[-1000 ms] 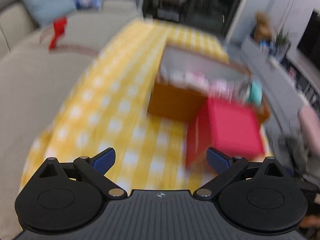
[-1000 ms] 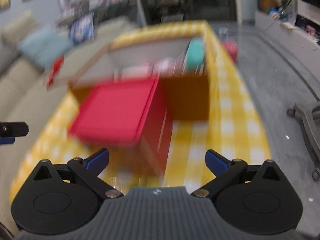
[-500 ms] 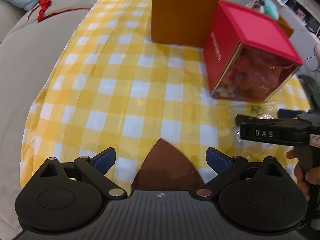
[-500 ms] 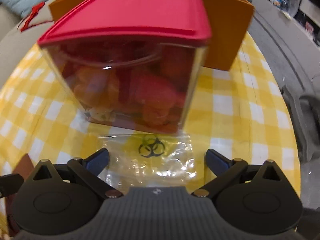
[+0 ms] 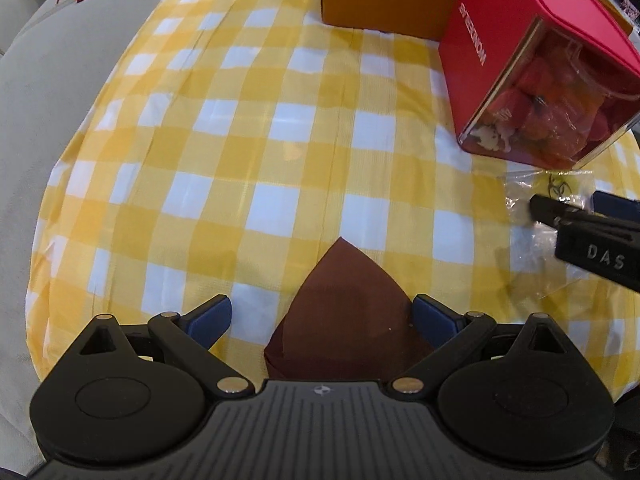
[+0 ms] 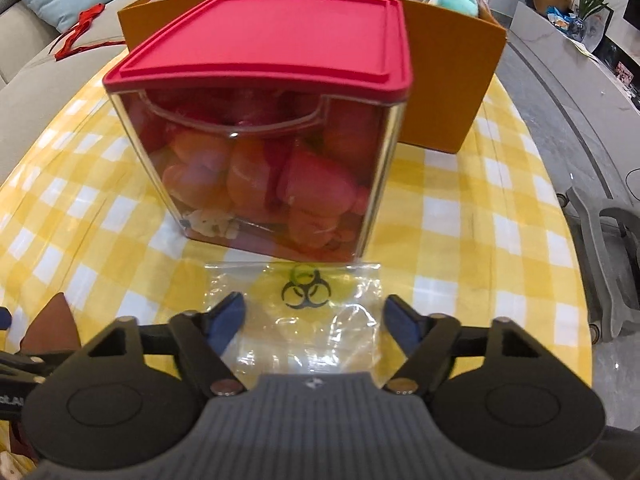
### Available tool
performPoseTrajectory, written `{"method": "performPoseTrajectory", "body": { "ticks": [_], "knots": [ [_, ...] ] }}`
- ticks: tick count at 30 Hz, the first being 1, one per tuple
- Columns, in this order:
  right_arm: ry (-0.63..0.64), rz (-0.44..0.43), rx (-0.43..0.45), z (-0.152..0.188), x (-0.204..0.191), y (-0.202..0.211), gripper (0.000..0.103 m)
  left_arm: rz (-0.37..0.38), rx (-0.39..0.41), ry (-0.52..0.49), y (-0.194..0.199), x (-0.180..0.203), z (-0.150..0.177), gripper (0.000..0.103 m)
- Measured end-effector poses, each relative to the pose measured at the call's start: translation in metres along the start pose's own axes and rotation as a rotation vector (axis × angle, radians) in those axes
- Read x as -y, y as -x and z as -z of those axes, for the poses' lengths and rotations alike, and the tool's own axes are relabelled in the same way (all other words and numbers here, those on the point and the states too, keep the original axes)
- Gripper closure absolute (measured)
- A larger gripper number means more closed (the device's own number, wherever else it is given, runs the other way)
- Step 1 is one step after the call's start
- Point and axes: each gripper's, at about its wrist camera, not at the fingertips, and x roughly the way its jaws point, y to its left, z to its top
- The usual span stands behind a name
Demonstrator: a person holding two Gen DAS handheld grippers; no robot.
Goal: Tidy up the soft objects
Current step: 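Grasp the clear plastic bag with the right gripper while the left grasps the brown felt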
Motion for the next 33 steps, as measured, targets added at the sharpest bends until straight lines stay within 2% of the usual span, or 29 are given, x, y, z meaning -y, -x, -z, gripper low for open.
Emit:
{"method": "performPoseTrajectory", "body": {
  "ticks": [4,6,8,10,13,25,26,28,29,31,33],
  "knots": [
    [0.015,-0.002,0.004,0.002,0.003,0.004,0.048,-0.005,-0.003,-0.016,-0.001,0.003,0.002,0.0],
    [0.028,-0.004,0.008,0.003,0.004,0.006,0.058,-0.002,-0.008,-0.013,-0.002,0.004,0.003,0.0],
    [0.037,-0.002,0.011,0.004,0.003,0.009,0.077,0.003,-0.013,-0.012,-0.003,0.004,0.003,0.0],
    [0.037,0.017,0.012,0.0,0.001,0.01,0.085,0.003,-0.013,-0.011,-0.003,0.004,0.003,0.0],
    [0.031,0.016,0.01,-0.003,0.009,0.01,0.089,0.006,-0.028,-0.015,-0.004,0.005,0.002,0.0],
    [0.01,-0.035,-0.012,-0.008,0.015,0.007,0.088,0.023,-0.027,-0.017,0.0,0.006,0.003,0.0],
    [0.008,-0.04,-0.013,-0.008,0.015,0.007,0.088,0.026,-0.02,-0.032,0.002,0.009,0.003,0.002],
    [0.004,-0.046,-0.016,-0.007,0.016,0.007,0.088,0.033,0.003,-0.059,0.007,0.013,0.005,0.019],
    [0.003,-0.049,-0.017,-0.007,0.017,0.007,0.088,0.034,0.011,-0.067,0.008,0.015,0.006,0.024],
    [0.004,-0.056,-0.019,-0.007,0.017,0.007,0.088,0.038,0.03,-0.076,0.012,0.018,0.007,0.042],
    [0.006,-0.06,-0.02,-0.007,0.017,0.007,0.088,0.045,0.038,-0.088,0.014,0.021,0.007,0.051]
  ]
}}
